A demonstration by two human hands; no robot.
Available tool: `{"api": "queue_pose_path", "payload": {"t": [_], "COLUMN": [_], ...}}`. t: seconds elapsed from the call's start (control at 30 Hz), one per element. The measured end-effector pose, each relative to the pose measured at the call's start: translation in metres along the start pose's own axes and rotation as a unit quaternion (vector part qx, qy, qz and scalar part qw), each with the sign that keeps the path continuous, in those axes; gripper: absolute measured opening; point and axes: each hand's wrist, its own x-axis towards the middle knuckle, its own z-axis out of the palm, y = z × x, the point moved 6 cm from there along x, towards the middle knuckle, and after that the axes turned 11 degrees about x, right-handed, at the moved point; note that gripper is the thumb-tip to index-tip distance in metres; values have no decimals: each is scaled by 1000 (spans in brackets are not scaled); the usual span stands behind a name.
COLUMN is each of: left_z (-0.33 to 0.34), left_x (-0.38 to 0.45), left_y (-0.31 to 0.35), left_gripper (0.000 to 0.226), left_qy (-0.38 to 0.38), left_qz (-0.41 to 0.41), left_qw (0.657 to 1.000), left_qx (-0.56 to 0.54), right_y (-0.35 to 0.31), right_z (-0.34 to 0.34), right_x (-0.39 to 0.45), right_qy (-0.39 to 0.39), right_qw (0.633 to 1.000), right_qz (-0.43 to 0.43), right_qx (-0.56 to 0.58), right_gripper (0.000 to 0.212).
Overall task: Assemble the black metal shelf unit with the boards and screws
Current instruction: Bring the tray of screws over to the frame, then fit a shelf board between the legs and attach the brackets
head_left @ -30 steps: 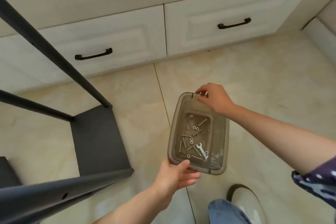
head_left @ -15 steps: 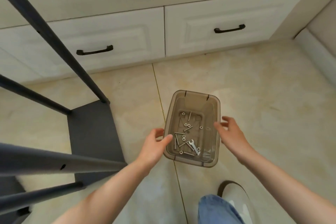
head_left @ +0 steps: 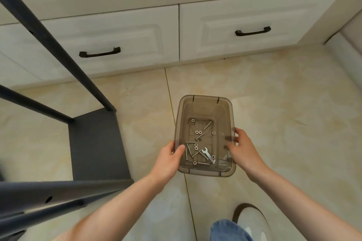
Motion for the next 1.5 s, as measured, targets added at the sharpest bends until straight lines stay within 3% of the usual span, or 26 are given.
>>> {"api": "queue_pose_path", "payload": {"t": [0.23,0.4,0.53,0.77,1.1,1.23,1.5], "left_z": [-1,-5,-19,-37,-95,-133,-181], "left_x": [7,2,-15,-56,-126,-161,-227], "left_y": [-3,2,7,11,-21,-36,-68], "left_gripper": [20,21,34,37,18,17,12], "left_qy": [-2,-44,-28,-36,-42,-9,70], "left_qz": [-28,-52,-68,-33,-20,-32,-31], "left_qw": [998,995,996,998,996,999,996], "left_qx": [-52,-69,-54,26,77,23,36], "right_y": [-12,-17,-21,-70,-121,-139,-162], "right_z": [1,1,-5,-6,79,107,147], "right_x": [13,15,5,-33,-147,-196,-263], "right_qy": [-2,-16,-17,25,-117,-163,-218], "right_qw": [1000,1000,999,983,955,935,906], "right_qz": [-13,-12,4,-155,-261,-299,-341], "right_qx": [-17,0,27,-92,-83,-94,-121], "right_gripper": [47,45,52,46,31,28,32]}}
